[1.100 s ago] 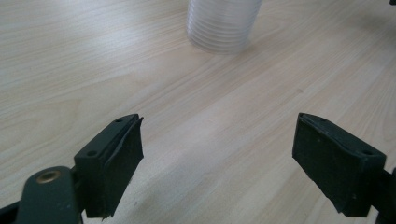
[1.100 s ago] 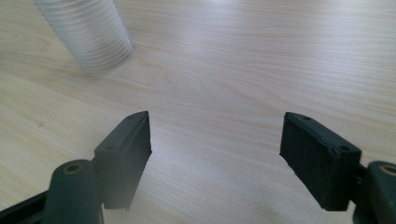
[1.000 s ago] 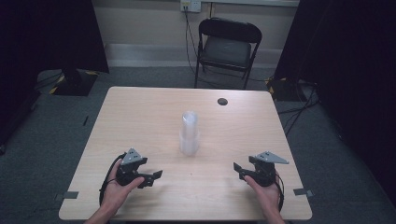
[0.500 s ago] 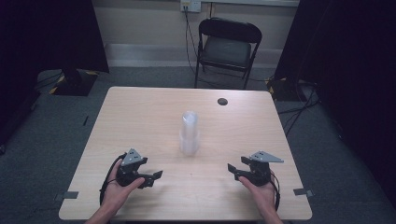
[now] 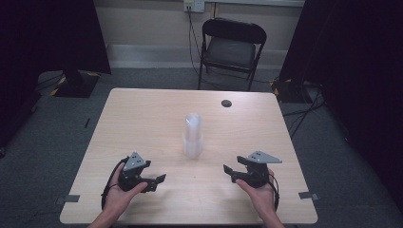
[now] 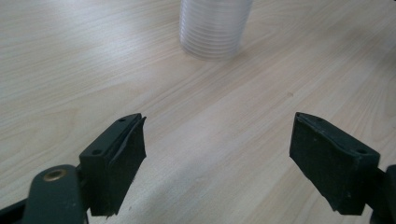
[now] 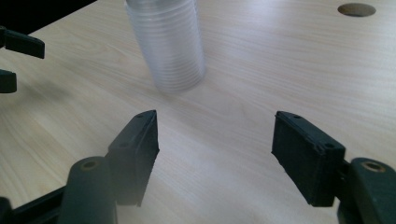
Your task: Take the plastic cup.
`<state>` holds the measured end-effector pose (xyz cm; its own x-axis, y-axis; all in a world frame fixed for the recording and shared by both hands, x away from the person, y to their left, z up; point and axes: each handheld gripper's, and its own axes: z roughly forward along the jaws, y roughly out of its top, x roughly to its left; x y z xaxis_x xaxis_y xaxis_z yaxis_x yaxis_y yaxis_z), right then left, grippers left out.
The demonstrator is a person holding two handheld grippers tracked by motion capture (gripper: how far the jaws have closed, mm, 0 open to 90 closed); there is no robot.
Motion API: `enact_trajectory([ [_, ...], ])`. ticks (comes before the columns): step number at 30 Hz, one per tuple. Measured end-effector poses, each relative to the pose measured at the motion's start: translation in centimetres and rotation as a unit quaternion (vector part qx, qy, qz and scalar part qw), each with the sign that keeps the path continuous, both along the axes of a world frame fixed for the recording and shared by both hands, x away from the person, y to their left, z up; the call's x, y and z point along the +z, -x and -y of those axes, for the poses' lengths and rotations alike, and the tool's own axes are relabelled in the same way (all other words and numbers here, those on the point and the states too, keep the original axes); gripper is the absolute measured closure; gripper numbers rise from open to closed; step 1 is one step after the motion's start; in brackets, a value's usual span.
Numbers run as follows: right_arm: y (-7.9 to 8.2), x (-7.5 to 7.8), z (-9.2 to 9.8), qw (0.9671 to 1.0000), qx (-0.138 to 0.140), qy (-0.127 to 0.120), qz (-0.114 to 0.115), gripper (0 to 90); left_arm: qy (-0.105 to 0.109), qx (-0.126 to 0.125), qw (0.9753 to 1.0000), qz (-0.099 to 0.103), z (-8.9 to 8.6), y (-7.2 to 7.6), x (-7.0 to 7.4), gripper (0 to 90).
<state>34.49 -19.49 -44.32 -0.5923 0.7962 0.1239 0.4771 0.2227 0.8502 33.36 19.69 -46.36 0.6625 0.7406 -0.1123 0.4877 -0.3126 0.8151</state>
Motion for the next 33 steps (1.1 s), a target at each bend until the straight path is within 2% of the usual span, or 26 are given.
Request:
enact_trajectory([
  [12, -2.5, 2.7, -3.1, 0.9987, 0.042, -0.009, 0.027, 23.6, 0.002, -0.002, 1.0, 0.003, 0.1, -0.1, 0.1, 18.4],
  [15, -3.1, 3.1, -3.8, 0.9983, 0.048, -0.002, 0.034, 23.7, 0.001, -0.002, 1.0, 0.002, 0.1, -0.1, 0.1, 18.4],
  [24, -4.5, 3.9, -6.4, 0.9964, 0.067, 0.0, 0.052, 25.5, 0.0, -0.006, 1.0, 0.004, 0.1, 0.0, 0.1, 19.1],
  [28, -5.1, 4.1, -7.0, 0.9962, 0.07, 0.0, 0.052, 27.6, 0.0, -0.005, 1.0, 0.003, 0.1, -0.1, 0.1, 19.1],
  [30, -5.2, 4.1, -7.2, 0.996, 0.072, 0.011, 0.051, 28.6, -0.003, -0.007, 1.0, 0.002, 0.1, -0.1, 0.1, 19.4],
  [33, -5.6, 4.2, -7.5, 0.9958, 0.075, 0.005, 0.053, 28.6, -0.001, -0.006, 1.0, 0.0, 0.2, 0.0, 0.0, 19.6],
])
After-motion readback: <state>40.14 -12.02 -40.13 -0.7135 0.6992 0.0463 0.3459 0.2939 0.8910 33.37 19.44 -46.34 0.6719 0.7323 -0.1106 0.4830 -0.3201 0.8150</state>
